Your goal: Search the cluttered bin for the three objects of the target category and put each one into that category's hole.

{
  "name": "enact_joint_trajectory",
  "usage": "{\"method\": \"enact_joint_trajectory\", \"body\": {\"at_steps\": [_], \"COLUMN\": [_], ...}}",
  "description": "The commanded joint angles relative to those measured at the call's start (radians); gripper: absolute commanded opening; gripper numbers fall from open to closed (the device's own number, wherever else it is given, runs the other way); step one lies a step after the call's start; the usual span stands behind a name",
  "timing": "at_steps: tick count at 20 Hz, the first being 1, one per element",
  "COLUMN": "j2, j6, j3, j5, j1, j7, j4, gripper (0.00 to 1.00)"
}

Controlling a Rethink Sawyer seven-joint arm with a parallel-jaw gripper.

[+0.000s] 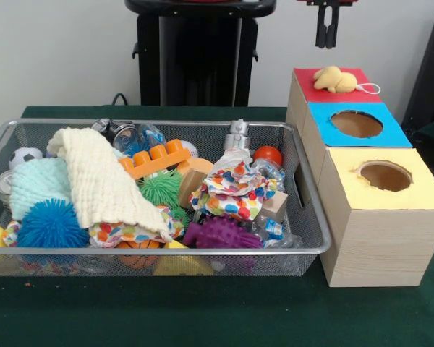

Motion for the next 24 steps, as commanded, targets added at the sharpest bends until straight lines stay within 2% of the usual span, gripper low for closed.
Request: {"method": "enact_joint_trajectory", "body": {"at_steps": [1,5,9,13,20,24], "j2": [0.056,0.145,0.202,0.26,0.272,0.334], "j6": [0.106,-0.018,-0.069,-0.141,-0.157,-0.209], "j3": [-0.016,0.026,-0.006,0.005,0.031,0.035], "j5": [-0.025,-0.023,-0.016,-0.03,-0.026,-0.033], "j1": [0.008,0.008,0.056,0.05,0.039,0.039], "j7": [0.075,0.12,0.129,0.152,0.162,0.159], "j4": [-0.115,-0.094,-0.104,-0.096,-0.102,-0.122], "gripper": [0.0,0.0,0.0,0.0,0.0,0.0]}}
